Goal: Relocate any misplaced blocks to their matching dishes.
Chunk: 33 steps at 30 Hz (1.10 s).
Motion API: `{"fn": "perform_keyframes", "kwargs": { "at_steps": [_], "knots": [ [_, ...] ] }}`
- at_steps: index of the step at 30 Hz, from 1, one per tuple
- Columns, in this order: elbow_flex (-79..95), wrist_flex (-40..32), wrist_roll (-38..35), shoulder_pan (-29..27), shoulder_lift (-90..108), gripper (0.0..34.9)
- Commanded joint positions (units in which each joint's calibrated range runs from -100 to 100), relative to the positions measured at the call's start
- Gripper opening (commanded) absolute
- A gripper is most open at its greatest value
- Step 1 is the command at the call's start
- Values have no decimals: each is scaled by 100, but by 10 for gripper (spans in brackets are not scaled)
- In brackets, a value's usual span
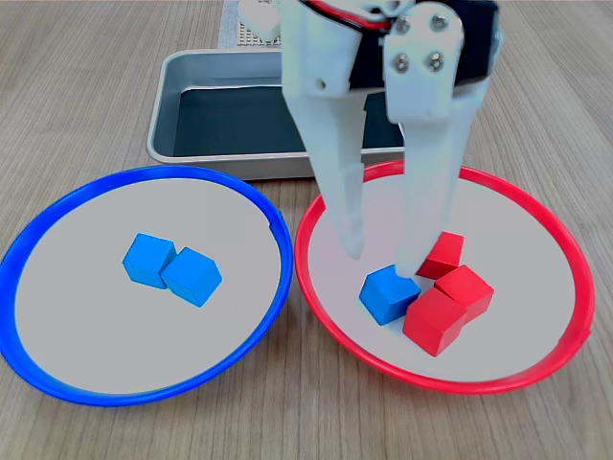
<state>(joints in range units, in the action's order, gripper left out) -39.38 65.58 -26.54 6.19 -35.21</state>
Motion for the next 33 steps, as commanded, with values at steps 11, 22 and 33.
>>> {"fn": "perform_keyframes", "kwargs": {
  "at_steps": [11,22,33],
  "knots": [
    [-154,751,835,35,-142,101],
    [-618,561,806,-88,-552,127],
    [-873,537,791,-332,-859,145]
  ]
}}
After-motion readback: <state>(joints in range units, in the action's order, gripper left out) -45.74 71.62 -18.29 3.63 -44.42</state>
